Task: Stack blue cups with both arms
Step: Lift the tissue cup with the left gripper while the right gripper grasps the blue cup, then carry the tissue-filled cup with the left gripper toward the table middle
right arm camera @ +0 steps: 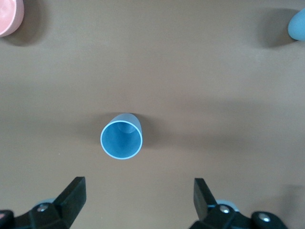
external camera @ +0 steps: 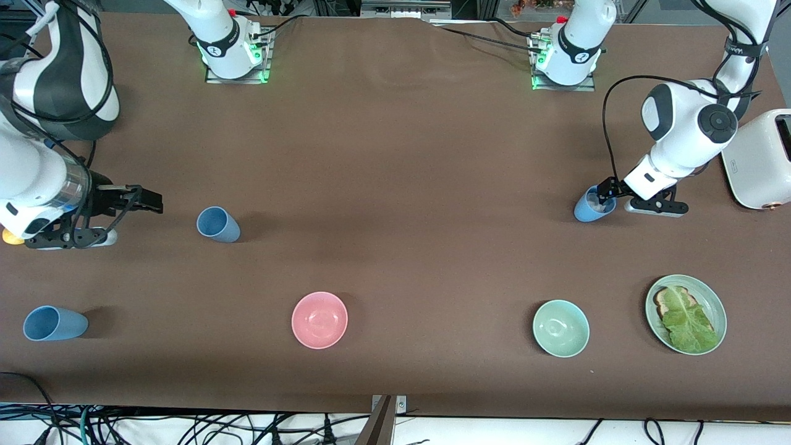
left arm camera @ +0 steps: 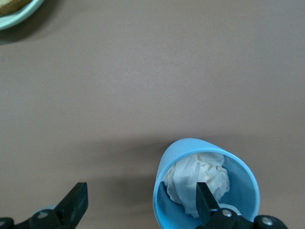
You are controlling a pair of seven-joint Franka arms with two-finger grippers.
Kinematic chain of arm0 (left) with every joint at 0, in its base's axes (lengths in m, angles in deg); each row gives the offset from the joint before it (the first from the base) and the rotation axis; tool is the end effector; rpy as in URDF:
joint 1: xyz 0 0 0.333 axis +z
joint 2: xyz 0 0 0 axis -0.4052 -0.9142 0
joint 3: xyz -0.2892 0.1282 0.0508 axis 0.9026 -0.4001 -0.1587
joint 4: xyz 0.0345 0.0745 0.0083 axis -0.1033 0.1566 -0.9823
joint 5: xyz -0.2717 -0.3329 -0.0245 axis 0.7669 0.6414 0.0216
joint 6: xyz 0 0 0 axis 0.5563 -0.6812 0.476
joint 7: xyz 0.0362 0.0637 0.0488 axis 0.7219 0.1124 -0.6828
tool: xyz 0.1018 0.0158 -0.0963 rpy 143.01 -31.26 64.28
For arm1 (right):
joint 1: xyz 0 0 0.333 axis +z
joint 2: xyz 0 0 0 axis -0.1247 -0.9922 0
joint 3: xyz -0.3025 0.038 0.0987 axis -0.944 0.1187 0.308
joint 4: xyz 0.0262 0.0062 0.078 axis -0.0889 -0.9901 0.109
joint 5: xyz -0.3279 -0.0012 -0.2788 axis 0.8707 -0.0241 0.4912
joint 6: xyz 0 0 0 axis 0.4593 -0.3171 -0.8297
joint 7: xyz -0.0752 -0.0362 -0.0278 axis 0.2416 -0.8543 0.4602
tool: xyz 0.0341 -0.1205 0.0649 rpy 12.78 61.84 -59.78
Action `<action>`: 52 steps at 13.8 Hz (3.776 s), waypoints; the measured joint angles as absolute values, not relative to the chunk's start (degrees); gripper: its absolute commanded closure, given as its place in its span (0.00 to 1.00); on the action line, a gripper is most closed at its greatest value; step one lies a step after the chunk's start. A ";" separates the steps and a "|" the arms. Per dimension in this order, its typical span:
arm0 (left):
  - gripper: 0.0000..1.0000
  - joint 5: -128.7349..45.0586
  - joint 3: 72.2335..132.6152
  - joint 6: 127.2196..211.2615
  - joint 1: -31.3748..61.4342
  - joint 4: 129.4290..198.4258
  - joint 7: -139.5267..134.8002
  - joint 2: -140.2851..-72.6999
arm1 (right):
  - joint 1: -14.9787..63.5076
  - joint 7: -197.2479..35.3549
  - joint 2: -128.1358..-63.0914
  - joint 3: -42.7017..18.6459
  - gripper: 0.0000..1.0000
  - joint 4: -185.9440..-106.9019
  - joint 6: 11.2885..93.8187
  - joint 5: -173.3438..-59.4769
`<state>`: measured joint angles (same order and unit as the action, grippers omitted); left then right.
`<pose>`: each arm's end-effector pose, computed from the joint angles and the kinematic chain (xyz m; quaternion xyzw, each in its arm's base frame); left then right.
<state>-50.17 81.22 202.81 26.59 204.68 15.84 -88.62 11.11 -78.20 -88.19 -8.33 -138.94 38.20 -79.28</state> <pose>0.5099 0.0513 0.1876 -0.9986 0.0486 -0.0210 0.0037 0.6672 0.0267 0.4205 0.9976 0.0398 -0.0558 0.0059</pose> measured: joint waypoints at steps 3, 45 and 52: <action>0.02 -50.17 81.22 205.56 26.53 204.97 15.85 -90.40 | 11.11 -78.20 -88.09 -8.30 0.00 -144.27 44.07 -79.31; 1.00 -50.16 100.71 171.21 11.67 175.02 -34.55 -89.43 | 11.14 -77.99 -94.71 -7.93 0.62 -160.32 67.15 -80.62; 1.00 -54.06 101.15 171.23 -0.75 162.92 -60.09 -101.73 | 11.17 -77.90 -94.79 -7.74 0.84 -160.31 67.20 -81.91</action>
